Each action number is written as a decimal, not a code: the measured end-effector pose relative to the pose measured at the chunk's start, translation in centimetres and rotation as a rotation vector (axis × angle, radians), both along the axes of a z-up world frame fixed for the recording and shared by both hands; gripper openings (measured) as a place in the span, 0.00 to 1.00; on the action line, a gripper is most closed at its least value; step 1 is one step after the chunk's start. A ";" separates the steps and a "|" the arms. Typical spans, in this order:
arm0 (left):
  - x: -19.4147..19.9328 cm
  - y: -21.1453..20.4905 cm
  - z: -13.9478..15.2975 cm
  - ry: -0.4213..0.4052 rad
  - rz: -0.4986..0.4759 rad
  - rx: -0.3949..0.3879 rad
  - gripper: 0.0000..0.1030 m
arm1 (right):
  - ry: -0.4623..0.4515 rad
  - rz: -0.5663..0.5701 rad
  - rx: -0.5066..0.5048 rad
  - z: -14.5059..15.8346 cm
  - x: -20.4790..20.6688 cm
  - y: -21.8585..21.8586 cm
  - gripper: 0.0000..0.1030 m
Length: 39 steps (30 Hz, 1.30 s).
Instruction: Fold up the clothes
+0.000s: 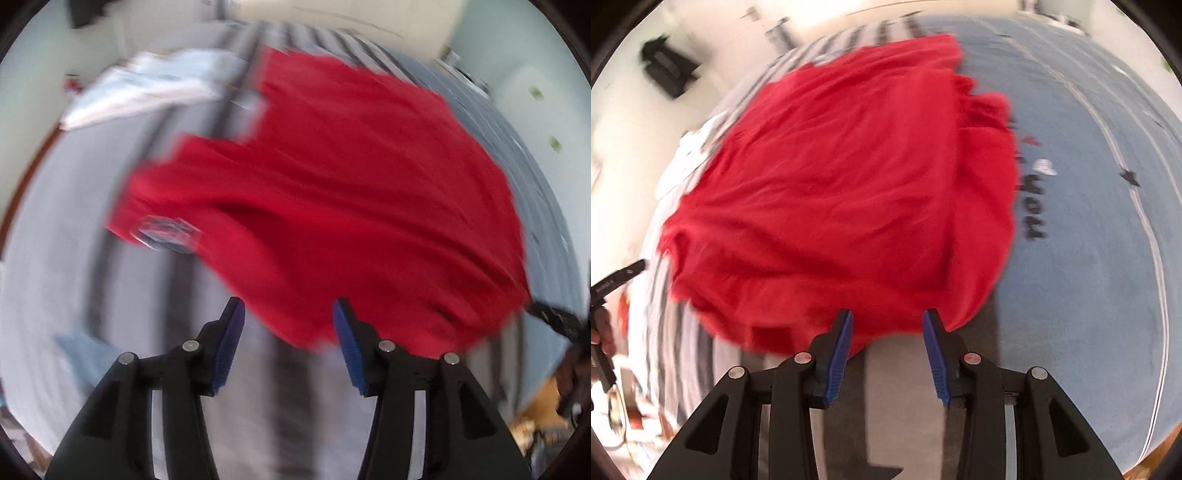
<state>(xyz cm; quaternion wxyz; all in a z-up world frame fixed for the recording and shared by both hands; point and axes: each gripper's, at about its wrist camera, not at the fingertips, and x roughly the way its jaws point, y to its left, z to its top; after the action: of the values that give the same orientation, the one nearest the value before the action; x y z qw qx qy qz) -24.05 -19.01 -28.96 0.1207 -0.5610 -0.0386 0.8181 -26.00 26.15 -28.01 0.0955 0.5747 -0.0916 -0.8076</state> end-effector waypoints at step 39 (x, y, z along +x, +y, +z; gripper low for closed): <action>10.4 -2.0 -5.4 -0.273 0.120 0.171 0.06 | -0.317 0.133 -0.223 -5.1 5.7 -3.2 0.18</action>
<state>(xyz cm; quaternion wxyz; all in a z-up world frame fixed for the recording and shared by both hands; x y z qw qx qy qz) -13.63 -20.98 -34.37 0.1126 -0.6514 -0.1573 0.7337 -20.26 22.99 -33.06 0.1960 0.6852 -0.1564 -0.6839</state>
